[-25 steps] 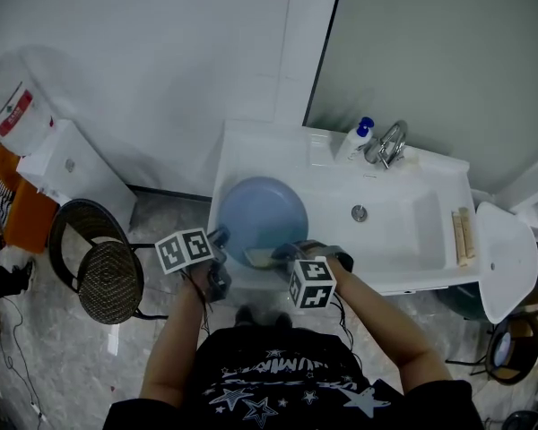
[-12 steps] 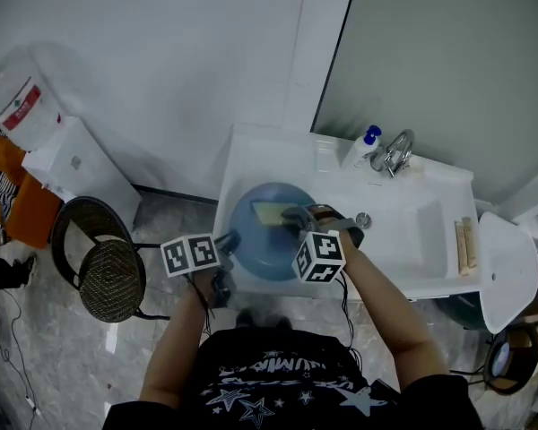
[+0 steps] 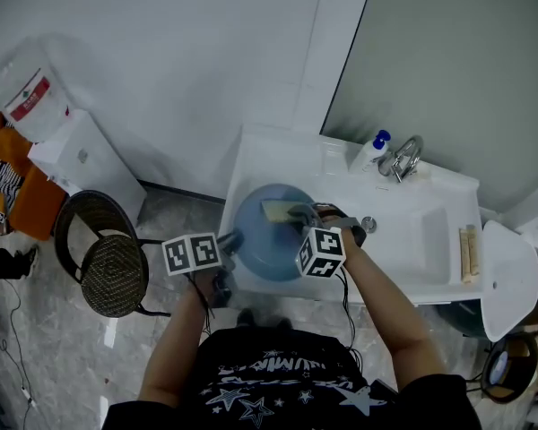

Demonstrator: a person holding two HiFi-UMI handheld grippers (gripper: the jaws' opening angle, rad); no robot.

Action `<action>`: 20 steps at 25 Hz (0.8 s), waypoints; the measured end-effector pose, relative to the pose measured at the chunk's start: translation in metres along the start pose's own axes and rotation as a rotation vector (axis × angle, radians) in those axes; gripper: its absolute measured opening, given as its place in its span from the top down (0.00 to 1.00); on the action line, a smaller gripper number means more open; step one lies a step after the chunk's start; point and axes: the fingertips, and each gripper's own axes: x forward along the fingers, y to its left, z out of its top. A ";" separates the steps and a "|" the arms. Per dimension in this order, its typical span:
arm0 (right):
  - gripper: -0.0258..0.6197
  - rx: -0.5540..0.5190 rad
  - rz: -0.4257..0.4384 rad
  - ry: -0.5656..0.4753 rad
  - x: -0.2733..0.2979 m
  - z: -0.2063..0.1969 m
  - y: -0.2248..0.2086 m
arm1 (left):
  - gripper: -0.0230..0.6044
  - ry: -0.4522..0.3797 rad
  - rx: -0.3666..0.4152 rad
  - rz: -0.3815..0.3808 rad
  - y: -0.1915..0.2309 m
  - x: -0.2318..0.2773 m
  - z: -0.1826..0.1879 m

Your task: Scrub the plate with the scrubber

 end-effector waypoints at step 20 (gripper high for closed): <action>0.85 0.232 0.166 0.018 -0.016 -0.006 0.072 | 0.88 -0.075 -0.097 0.065 0.023 0.011 0.022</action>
